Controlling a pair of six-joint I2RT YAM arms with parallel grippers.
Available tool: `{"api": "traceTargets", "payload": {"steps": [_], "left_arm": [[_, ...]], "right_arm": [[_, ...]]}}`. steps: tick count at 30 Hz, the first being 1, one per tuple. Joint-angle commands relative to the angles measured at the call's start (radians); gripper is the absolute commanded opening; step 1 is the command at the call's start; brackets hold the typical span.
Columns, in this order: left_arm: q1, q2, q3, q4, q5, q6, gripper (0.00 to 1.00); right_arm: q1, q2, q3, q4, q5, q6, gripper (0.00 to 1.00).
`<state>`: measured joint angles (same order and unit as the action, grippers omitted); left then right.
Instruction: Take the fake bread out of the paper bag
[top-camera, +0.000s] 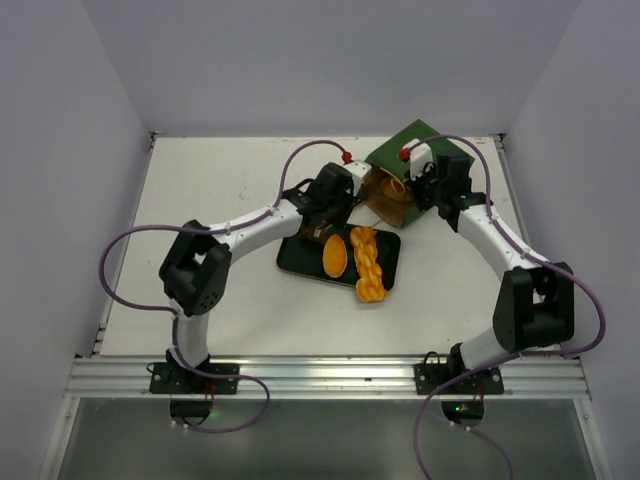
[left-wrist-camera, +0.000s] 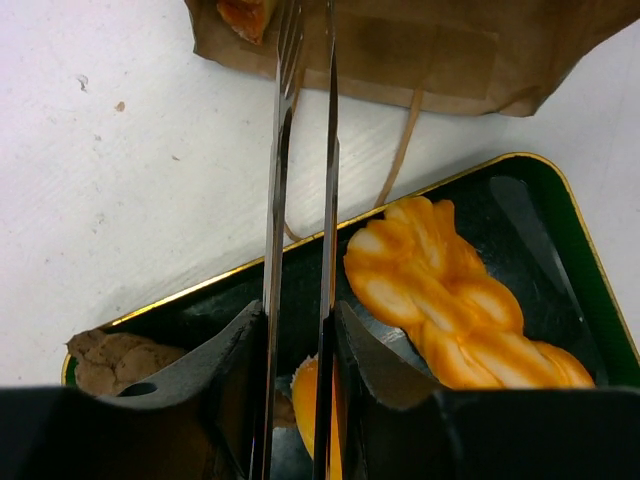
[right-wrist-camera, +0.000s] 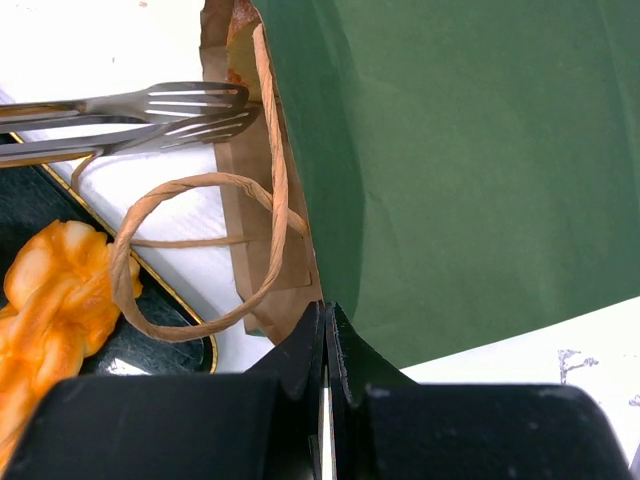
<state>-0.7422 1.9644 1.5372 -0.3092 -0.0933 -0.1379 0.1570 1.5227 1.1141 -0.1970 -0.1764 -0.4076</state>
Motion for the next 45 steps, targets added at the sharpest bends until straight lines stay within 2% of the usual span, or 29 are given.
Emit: {"api": "traceTargets", "payload": {"steps": [1,5,19,36,45], "left_arm": [[-0.006,-0.11,-0.023,0.071,-0.011,-0.002,0.35],[-0.006,-0.142,-0.069,0.091,-0.052,-0.026,0.35],[-0.006,-0.101,-0.034,0.038,-0.115,-0.081,0.41],[-0.006,0.031,0.145,-0.047,-0.155,-0.143,0.41],[-0.008,0.057,0.179,-0.076,-0.177,-0.178,0.42]], "right_arm": [[-0.005,-0.015,0.012,0.033,-0.028,0.02,0.0],[-0.007,-0.018,0.01,0.033,-0.031,0.021,0.0],[-0.011,-0.016,0.007,0.034,-0.041,0.021,0.0],[-0.011,-0.016,0.003,0.041,-0.048,0.027,0.0],[-0.011,-0.015,0.0,0.041,-0.051,0.026,0.0]]}}
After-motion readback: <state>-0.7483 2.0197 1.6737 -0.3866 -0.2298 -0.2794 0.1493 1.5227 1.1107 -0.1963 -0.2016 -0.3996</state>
